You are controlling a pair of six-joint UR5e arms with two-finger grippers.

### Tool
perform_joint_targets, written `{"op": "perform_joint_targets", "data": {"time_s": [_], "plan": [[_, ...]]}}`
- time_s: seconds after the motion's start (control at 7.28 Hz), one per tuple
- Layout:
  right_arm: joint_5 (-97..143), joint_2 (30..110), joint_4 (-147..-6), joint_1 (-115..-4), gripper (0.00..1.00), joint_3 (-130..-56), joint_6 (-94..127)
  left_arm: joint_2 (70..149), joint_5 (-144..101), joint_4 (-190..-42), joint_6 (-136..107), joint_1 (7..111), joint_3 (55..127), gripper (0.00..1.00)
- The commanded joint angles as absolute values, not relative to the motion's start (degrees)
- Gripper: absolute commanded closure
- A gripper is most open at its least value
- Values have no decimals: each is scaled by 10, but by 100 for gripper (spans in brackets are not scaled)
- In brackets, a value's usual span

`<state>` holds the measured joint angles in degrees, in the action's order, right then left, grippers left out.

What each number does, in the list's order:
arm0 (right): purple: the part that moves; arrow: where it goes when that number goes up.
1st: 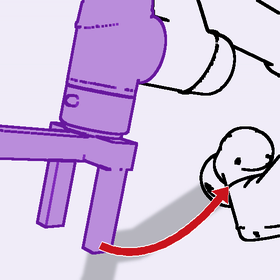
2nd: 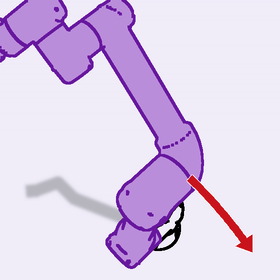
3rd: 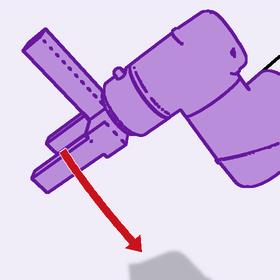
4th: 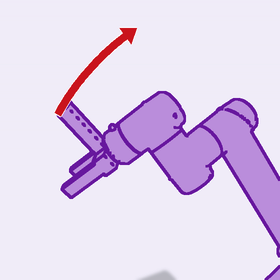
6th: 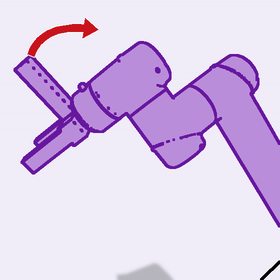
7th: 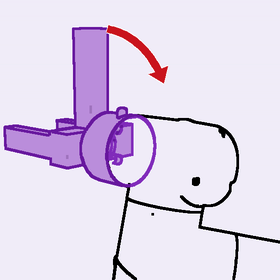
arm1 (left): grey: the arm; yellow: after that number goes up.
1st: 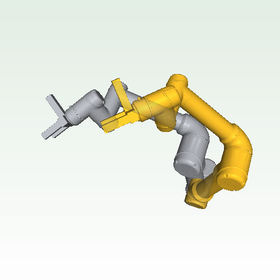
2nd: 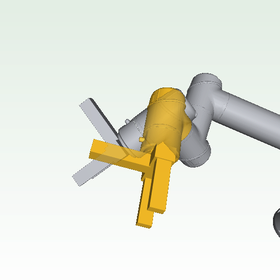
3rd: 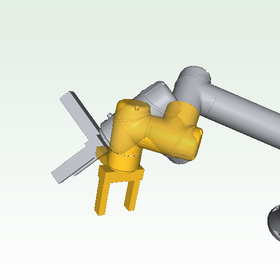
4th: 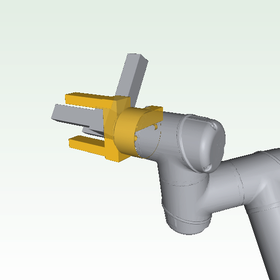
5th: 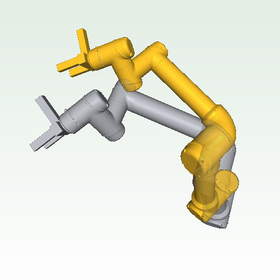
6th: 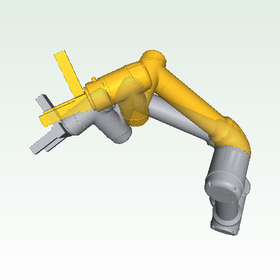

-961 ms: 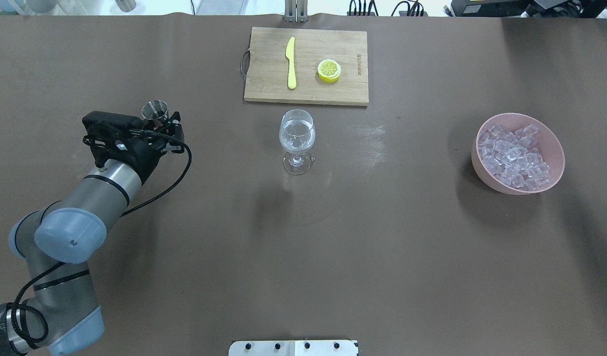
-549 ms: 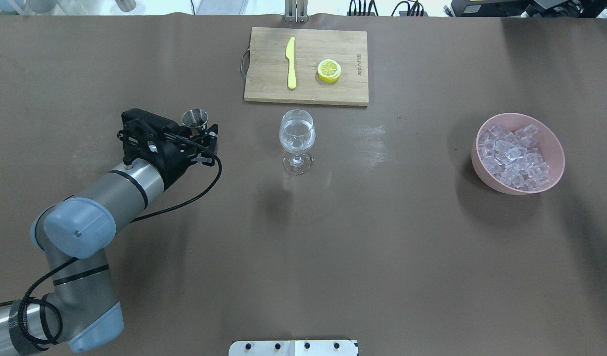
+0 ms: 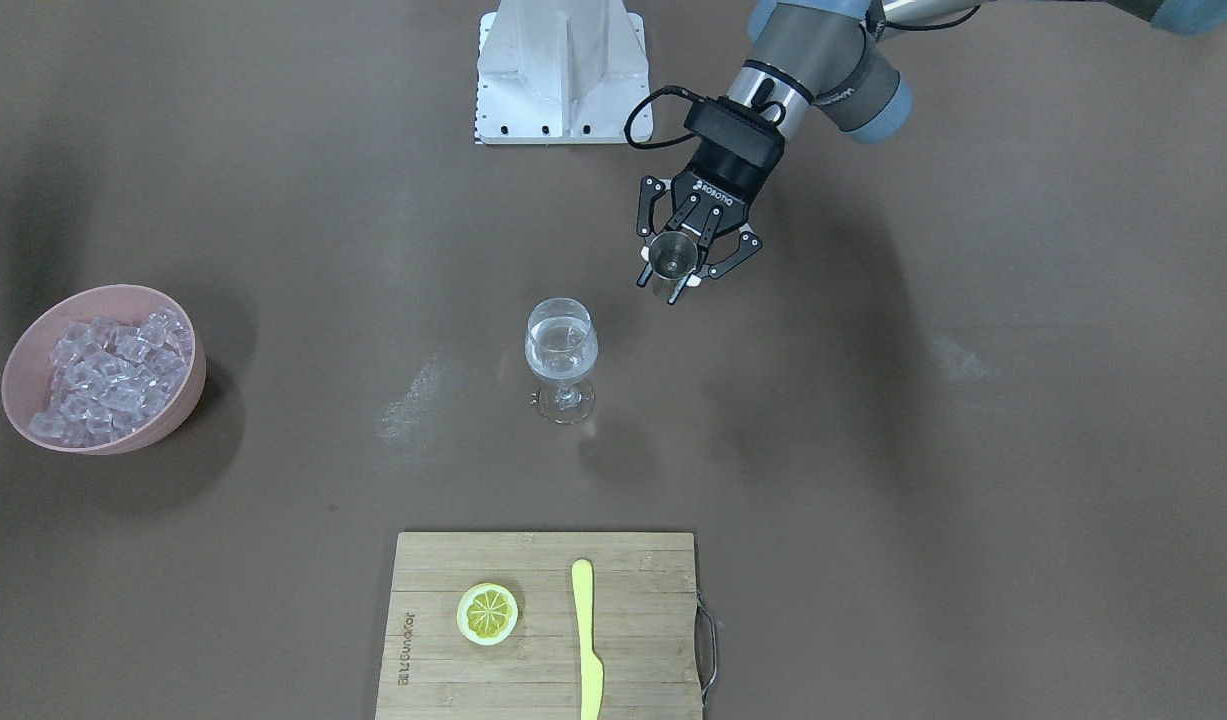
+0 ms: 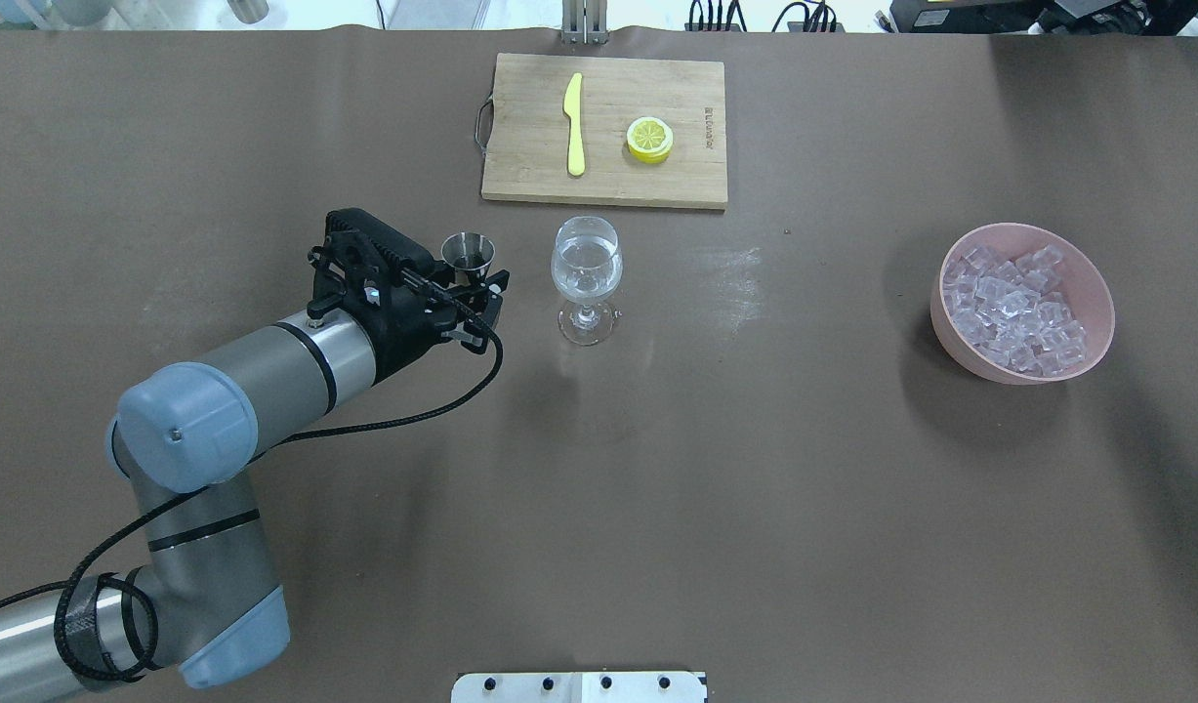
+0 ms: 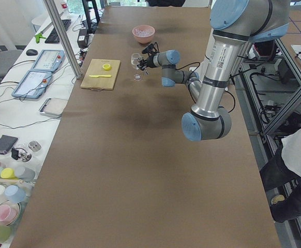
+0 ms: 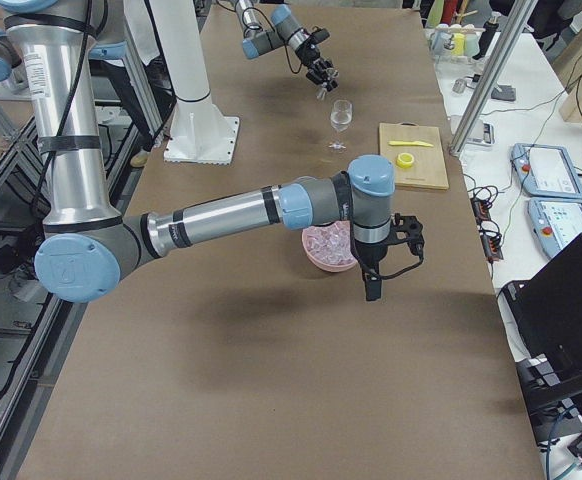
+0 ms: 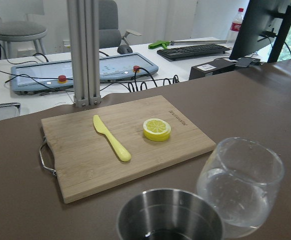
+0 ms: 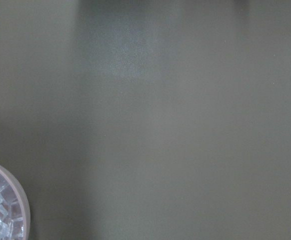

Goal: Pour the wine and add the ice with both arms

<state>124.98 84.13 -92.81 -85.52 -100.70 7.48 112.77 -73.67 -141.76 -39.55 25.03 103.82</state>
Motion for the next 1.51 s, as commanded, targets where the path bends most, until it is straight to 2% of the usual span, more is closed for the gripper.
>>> {"op": "perform_joint_targets", "data": {"time_s": [0.0, 0.41, 1.37], "plan": [[1250, 845, -928, -855, 0, -1010, 76, 1156, -771, -1366, -390, 252, 1041, 100], [1251, 847, -928, -855, 0, -1011, 76, 1166, -778, -1299, -350, 254, 1056, 100], [1251, 850, -928, -855, 0, -1011, 80, 1251, -787, -1045, -311, 258, 1082, 100]]}}
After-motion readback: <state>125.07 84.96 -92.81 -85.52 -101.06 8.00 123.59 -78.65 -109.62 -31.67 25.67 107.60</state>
